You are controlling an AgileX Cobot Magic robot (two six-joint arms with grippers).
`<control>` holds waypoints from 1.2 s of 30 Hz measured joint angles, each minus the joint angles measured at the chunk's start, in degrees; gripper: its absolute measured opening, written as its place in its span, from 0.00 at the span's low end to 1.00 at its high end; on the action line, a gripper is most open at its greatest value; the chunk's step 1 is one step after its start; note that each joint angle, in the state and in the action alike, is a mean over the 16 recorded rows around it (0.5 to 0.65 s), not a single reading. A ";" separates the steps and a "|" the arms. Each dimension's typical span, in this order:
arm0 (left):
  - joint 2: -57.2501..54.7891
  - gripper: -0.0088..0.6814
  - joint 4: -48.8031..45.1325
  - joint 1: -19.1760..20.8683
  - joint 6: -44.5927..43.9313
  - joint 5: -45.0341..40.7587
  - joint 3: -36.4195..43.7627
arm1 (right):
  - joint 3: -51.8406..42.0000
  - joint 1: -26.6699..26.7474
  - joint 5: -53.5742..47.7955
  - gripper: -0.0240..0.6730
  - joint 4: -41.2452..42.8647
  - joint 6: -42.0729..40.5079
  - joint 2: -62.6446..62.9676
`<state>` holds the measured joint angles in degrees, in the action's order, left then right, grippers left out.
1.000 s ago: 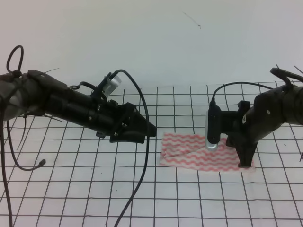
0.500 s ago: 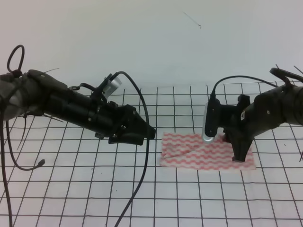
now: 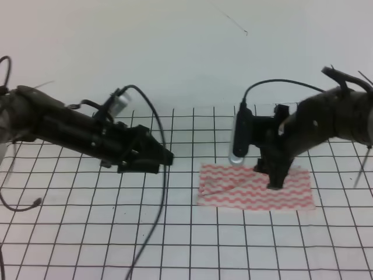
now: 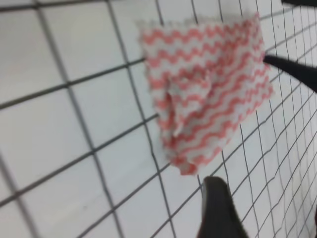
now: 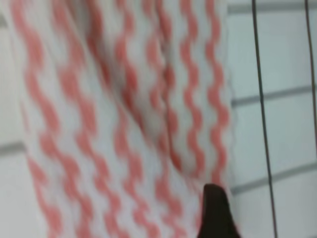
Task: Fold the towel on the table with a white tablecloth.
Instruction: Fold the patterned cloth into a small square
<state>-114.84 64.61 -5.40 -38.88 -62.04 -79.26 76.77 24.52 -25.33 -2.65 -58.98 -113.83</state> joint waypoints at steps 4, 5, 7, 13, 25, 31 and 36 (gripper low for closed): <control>0.03 0.54 0.48 2.10 -0.05 -0.56 0.00 | 5.46 0.99 -6.07 0.63 -4.94 -1.66 -1.89; -0.03 0.53 0.59 2.54 -0.07 -0.71 0.00 | 7.01 1.18 -7.82 0.63 -6.22 -2.08 -2.57; -0.15 0.53 0.84 3.28 -0.10 -1.08 -0.01 | 10.10 1.46 -11.38 0.63 -8.79 -2.89 -4.05; -0.43 0.52 1.61 4.40 -0.33 -2.21 -0.04 | 17.69 1.68 -20.40 0.61 -14.63 -4.81 -8.45; -0.43 0.51 2.95 4.55 -0.88 -3.33 -0.04 | 21.80 1.94 -25.64 0.49 -16.28 -6.12 -12.68; -0.43 0.51 3.34 4.55 -1.20 -3.37 -0.04 | 21.80 2.02 -25.24 0.46 -16.51 -6.48 -13.85; -0.43 0.51 3.45 4.55 -1.36 -3.37 -0.04 | 21.80 2.07 -24.77 0.40 -16.57 -6.39 -14.70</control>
<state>-115.27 68.06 -0.85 -40.23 -65.41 -79.30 98.57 26.59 -50.10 -19.22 -65.37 -128.53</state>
